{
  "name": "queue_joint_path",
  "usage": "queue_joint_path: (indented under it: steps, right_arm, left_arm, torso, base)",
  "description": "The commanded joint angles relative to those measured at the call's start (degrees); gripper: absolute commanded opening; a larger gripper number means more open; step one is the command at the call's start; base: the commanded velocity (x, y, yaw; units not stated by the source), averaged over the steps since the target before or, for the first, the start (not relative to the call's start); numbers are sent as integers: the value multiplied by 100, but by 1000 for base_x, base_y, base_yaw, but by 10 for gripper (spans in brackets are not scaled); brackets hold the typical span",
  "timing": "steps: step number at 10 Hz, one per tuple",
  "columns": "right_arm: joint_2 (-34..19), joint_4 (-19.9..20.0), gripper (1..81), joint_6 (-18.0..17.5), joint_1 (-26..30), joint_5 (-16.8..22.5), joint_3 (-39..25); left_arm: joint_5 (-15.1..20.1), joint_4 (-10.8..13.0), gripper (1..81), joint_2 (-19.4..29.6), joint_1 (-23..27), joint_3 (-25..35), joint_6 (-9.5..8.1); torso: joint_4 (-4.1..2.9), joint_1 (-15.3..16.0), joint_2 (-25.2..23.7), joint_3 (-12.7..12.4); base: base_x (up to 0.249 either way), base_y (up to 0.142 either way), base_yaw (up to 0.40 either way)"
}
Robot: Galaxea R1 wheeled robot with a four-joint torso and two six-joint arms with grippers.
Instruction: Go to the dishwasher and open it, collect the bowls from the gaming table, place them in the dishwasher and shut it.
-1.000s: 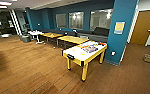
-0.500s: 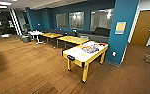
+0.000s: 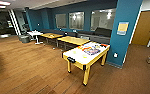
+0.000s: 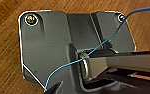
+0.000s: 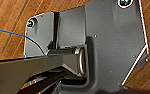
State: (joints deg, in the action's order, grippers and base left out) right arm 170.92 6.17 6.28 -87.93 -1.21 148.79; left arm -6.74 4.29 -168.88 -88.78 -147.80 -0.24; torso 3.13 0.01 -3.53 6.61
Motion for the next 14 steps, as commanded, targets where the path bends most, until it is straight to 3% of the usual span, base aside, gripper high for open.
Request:
queue_joint_path:
  steps: [1, 5, 14]
  right_arm:
    - [23, -28, 811, 23, 254, 340, -53]
    - [23, -28, 811, 23, 262, 340, -53]
    - [14, -28, 811, 23, 280, 340, -53]
  left_arm:
    - [287, 46, 811, 47, 225, 14, -2]
    - [279, 46, 811, 38, 226, 23, -11]
    - [270, 54, 811, 38, 234, 14, -11]
  torso:
    - [0, 0, 0, 0]
    - [0, 2, 0, 0]
    - [0, 5, 0, 0]
  base:
    - [191, 100, 0]
    - [193, 89, 0]
    - [210, 17, 0]
